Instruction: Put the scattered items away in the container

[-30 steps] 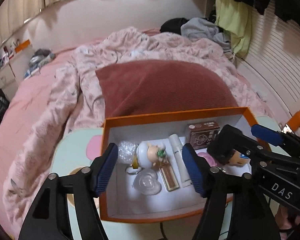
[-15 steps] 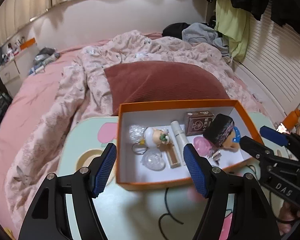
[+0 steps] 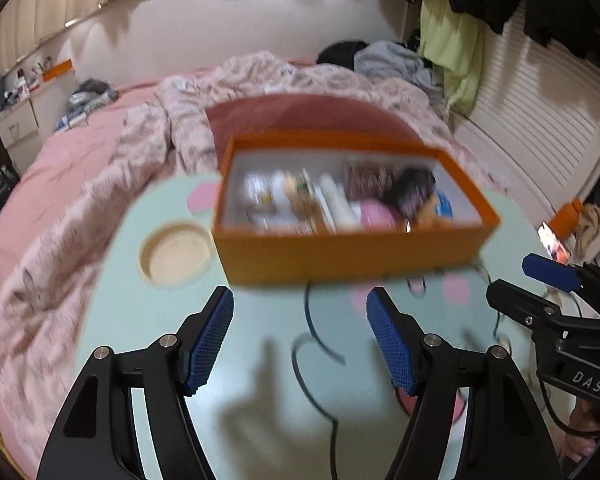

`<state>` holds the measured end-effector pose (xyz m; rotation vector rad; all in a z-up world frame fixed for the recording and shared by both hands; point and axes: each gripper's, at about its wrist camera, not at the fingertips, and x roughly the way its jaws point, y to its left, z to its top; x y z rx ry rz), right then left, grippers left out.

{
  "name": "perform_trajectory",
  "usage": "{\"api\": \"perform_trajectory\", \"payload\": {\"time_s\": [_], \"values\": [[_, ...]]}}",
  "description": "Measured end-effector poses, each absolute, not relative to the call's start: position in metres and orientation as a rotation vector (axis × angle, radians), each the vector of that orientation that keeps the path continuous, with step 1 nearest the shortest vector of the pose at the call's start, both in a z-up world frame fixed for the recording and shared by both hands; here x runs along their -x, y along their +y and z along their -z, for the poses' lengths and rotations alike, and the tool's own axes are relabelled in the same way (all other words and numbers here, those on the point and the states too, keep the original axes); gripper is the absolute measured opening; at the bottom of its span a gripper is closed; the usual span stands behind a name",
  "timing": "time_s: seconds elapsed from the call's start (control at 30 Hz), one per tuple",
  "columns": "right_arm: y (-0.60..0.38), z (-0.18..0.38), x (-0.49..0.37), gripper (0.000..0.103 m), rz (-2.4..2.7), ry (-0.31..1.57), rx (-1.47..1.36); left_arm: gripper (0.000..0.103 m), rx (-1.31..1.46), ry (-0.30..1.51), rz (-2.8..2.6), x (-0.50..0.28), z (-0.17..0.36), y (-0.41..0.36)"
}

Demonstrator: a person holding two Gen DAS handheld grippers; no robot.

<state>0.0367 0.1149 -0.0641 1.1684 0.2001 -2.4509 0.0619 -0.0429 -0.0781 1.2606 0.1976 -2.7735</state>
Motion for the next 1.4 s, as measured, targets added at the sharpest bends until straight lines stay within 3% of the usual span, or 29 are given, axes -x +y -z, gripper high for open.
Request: {"api": "perform_trajectory", "payload": {"time_s": [0.3,0.37,0.4,0.43,0.47,1.4], "values": [[0.128,0.11,-0.064,0.066,2.388,0.235,-1.31,0.072,-1.356,0.203,2.682,-0.09,0.119,-0.019],[0.127,0.113,-0.065,0.077,2.402,0.251,-1.315,0.075,-1.37,0.156,2.666,-0.091,0.122,-0.013],[0.126,0.116,-0.066,0.091,2.416,0.267,-1.323,0.082,-1.364,0.127,2.658,-0.09,0.124,-0.011],[0.124,0.118,-0.066,0.102,2.426,0.276,-1.328,0.097,-1.37,0.126,2.651,-0.089,0.127,-0.011],[0.124,0.12,-0.066,0.103,2.433,0.269,-1.328,0.103,-1.382,0.143,2.647,-0.088,0.13,-0.013],[0.127,0.119,-0.064,0.103,2.452,0.263,-1.323,0.103,-1.327,0.139,2.674,-0.091,0.13,-0.019]]}}
